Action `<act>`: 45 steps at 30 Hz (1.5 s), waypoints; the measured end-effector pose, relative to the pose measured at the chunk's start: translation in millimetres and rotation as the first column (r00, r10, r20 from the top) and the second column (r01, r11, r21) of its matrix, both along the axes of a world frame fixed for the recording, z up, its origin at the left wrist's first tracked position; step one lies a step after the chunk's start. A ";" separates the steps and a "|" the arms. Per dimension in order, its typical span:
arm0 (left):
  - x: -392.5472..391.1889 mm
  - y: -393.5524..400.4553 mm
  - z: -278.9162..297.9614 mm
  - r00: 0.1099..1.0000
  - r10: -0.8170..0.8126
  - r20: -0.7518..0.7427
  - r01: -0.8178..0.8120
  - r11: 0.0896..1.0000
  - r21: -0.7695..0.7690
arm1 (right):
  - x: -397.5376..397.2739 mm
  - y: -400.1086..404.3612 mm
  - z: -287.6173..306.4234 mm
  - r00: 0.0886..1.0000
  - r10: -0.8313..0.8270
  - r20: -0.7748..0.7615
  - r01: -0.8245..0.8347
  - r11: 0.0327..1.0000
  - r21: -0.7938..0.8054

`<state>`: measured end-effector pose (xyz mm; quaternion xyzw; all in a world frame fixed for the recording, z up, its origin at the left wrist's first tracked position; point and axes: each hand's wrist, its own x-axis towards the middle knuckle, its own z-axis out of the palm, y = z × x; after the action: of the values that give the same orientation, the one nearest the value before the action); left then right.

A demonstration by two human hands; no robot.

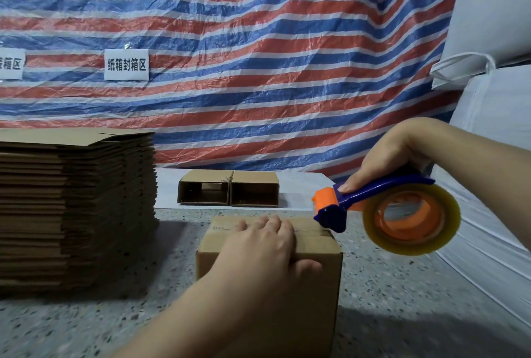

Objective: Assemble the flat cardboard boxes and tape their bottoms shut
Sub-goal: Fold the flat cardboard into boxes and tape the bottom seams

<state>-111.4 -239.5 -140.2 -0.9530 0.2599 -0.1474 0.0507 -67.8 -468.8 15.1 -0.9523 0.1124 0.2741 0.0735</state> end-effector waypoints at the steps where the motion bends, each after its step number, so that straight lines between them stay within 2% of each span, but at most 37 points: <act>1: -0.5 -0.3 -0.2 1.000 -0.004 0.006 0.004 1.000 -0.008 | -0.7 -3.9 -0.3 1.000 -0.003 0.004 0.003 1.000 -0.019; 4: -2.8 0.1 0.4 1.000 -0.011 0.015 0.012 1.000 -0.021 | -1.6 -10.0 -6.7 1.000 -0.005 -0.025 0.003 0.998 -0.059; 10: -10.8 -7.1 18.1 0.999 0.025 -0.028 -0.026 0.999 -0.028 | -3.3 -9.9 -15.3 1.000 -0.002 -0.031 0.001 1.000 -0.017; 13: -10.9 -25.3 19.4 0.997 -0.025 -0.072 0.018 0.996 -0.092 | -3.3 -9.6 -15.9 1.000 0.009 -0.026 -0.010 1.000 -0.026; 15: -9.6 -32.0 13.0 0.993 -0.063 -0.100 0.055 0.995 -0.081 | -3.1 -11.0 -17.9 1.000 0.015 -0.022 -0.015 1.000 -0.026; 20: -2.1 -31.6 5.0 0.997 -0.071 -0.038 0.069 0.997 -0.039 | -3.7 -21.5 -17.7 1.000 0.003 -0.001 -0.003 0.999 0.044; 24: 0.3 -30.0 3.0 0.996 -0.094 -0.009 0.093 0.995 -0.039 | -12.5 -39.1 -6.6 1.000 -0.010 -0.009 0.011 0.999 0.036; 28: -0.1 -29.7 1.7 0.992 -0.127 0.004 0.127 0.990 -0.054 | -19.2 -30.7 -13.9 0.997 0.027 -0.073 -0.039 0.985 -0.167; 31: -1.9 -29.9 3.3 0.989 -0.144 0.022 0.144 0.989 -0.035 | -8.5 -10.4 -35.8 0.998 0.042 -0.044 -0.054 0.948 -0.313; 35: -5.5 -28.4 5.3 0.990 -0.142 -0.005 0.141 0.989 -0.038 | -6.6 -7.6 -76.4 0.995 -0.018 -0.095 -0.037 0.837 -0.545; 37: -6.8 -28.2 5.9 0.990 -0.142 0.003 0.142 0.989 -0.037 | -12.2 -23.2 -100.2 0.999 0.034 0.008 -0.024 0.845 -0.534; 40: -7.8 -28.7 5.7 0.989 -0.147 0.000 0.147 0.987 -0.069 | -21.9 -44.9 -139.9 0.950 0.154 0.271 -0.009 0.882 -0.471; 42: -8.7 -29.2 5.9 0.988 -0.156 0.008 0.156 0.984 -0.082 | -25.4 -53.1 -172.1 0.897 0.147 0.416 0.031 0.919 -0.393; 45: -9.4 -28.1 8.2 0.987 -0.162 0.016 0.163 0.985 -0.055 | -28.6 -54.9 -213.4 0.835 0.097 0.542 0.091 0.946 -0.310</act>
<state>-120.8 -267.5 -132.0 -0.9288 0.3323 -0.1638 0.0131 -96.4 -523.7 -198.3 -0.9897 0.1282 -0.0336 -0.0547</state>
